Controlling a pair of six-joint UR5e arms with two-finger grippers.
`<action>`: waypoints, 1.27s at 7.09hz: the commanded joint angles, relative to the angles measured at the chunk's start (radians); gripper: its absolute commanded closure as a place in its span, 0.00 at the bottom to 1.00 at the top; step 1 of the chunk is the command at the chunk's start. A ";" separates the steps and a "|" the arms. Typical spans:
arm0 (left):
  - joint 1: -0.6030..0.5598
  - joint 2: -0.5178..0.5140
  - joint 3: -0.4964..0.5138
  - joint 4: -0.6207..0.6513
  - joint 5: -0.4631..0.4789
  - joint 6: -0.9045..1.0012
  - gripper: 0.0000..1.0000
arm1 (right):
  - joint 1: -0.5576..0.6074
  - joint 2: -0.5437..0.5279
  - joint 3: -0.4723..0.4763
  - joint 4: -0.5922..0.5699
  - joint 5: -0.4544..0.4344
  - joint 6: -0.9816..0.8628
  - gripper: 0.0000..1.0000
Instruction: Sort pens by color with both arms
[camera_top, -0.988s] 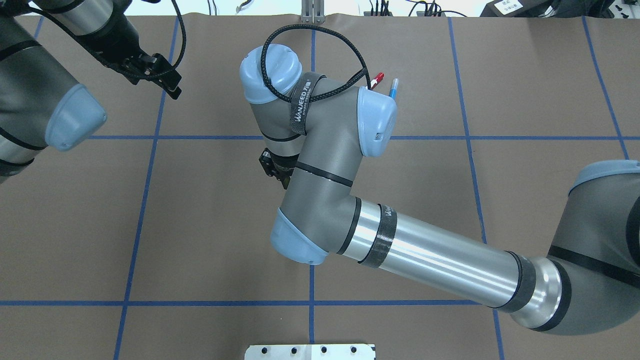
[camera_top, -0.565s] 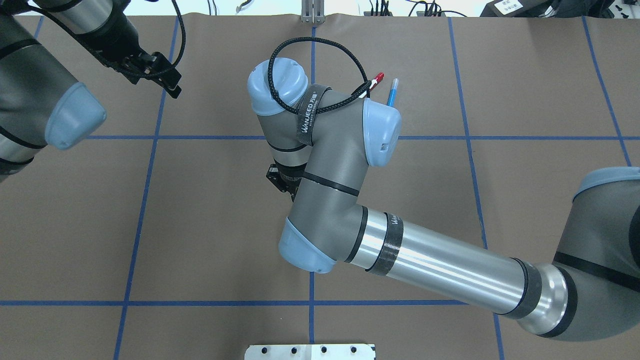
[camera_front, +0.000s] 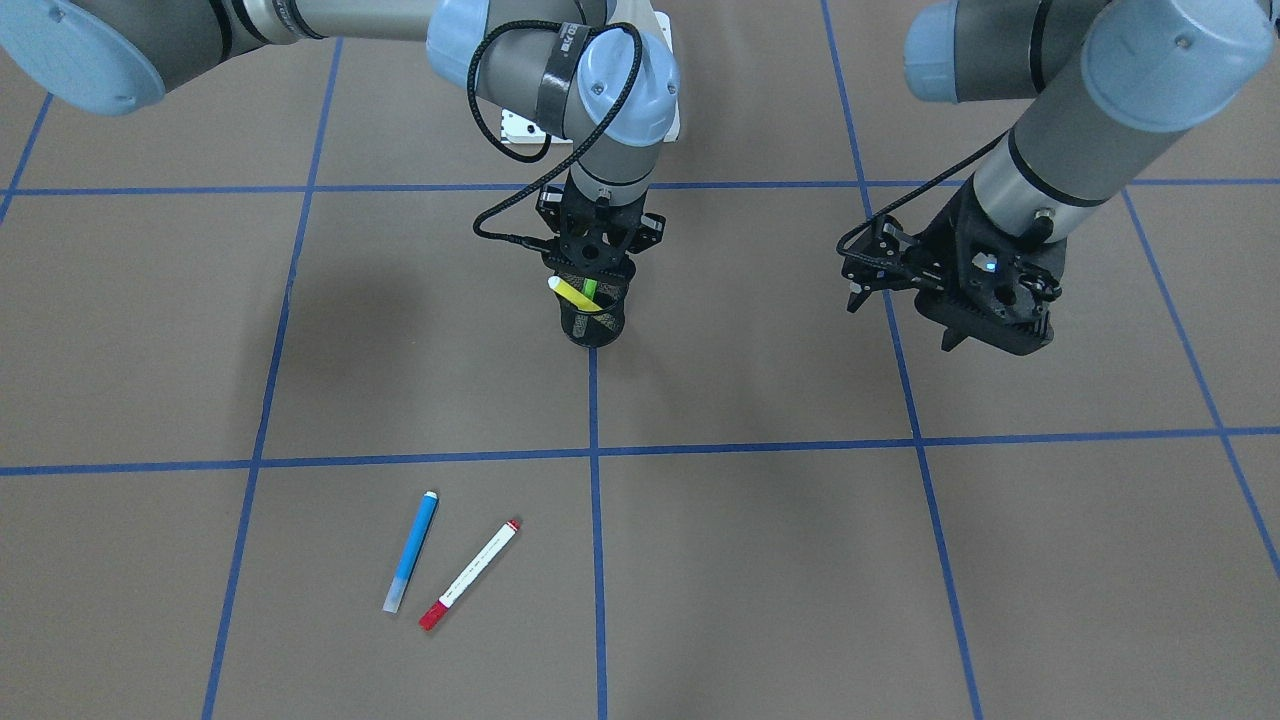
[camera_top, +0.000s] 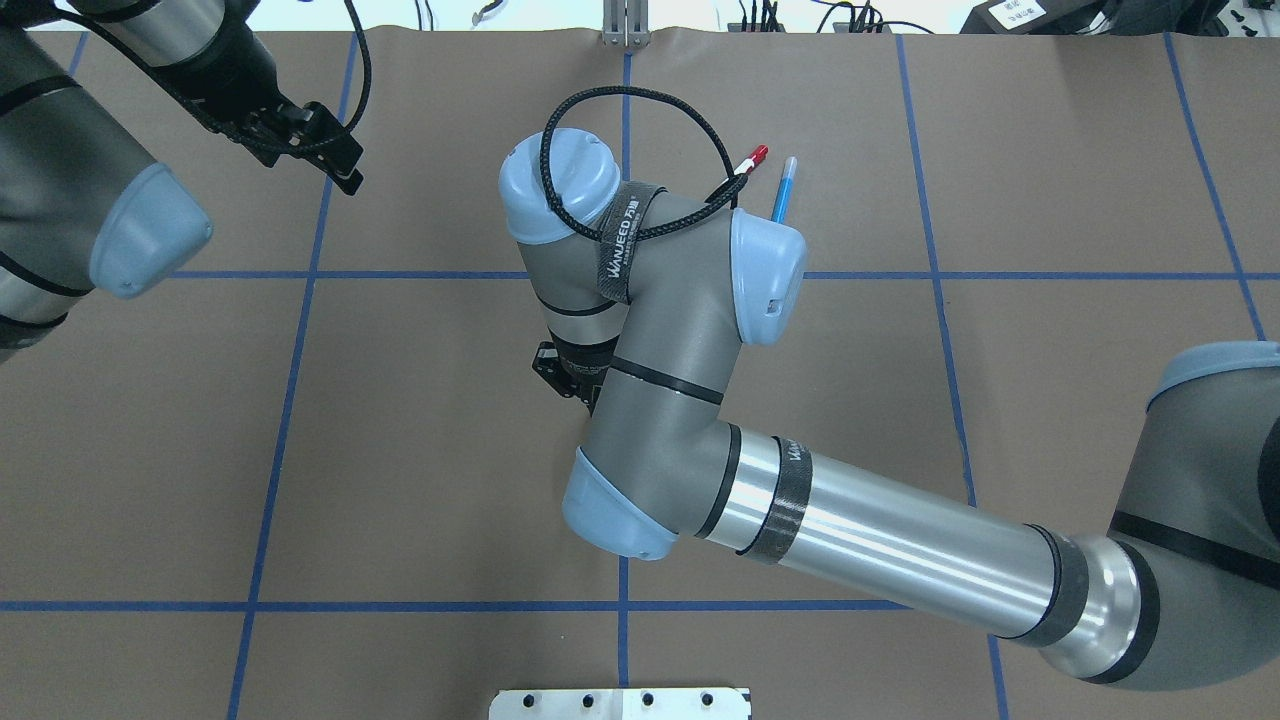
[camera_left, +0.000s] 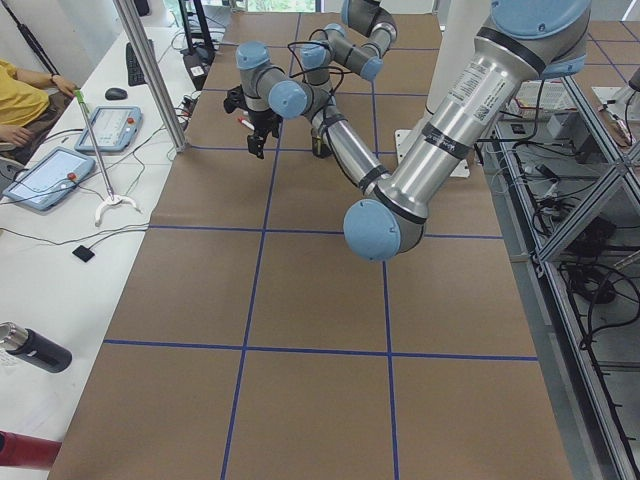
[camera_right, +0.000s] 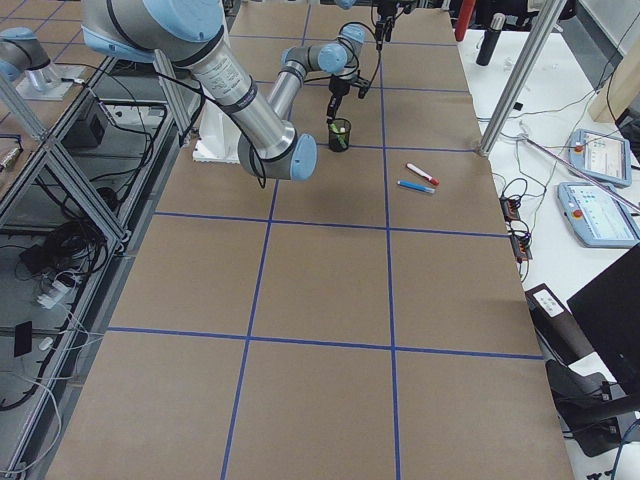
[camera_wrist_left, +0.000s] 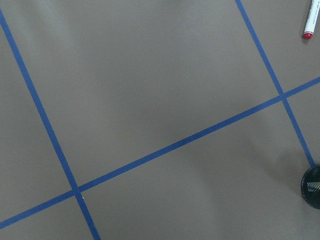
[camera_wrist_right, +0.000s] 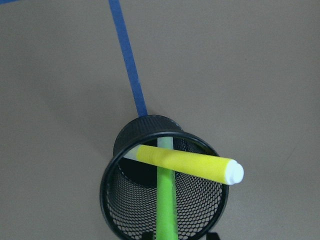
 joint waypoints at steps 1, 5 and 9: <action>0.001 0.000 0.000 0.000 0.000 0.000 0.00 | -0.012 0.000 0.000 0.002 0.001 -0.001 0.54; 0.001 0.000 0.000 0.000 0.000 0.000 0.00 | -0.016 0.000 -0.001 0.002 0.003 -0.008 0.57; 0.001 0.000 0.000 0.000 0.000 0.000 0.00 | -0.015 -0.002 -0.003 0.000 0.015 -0.057 0.57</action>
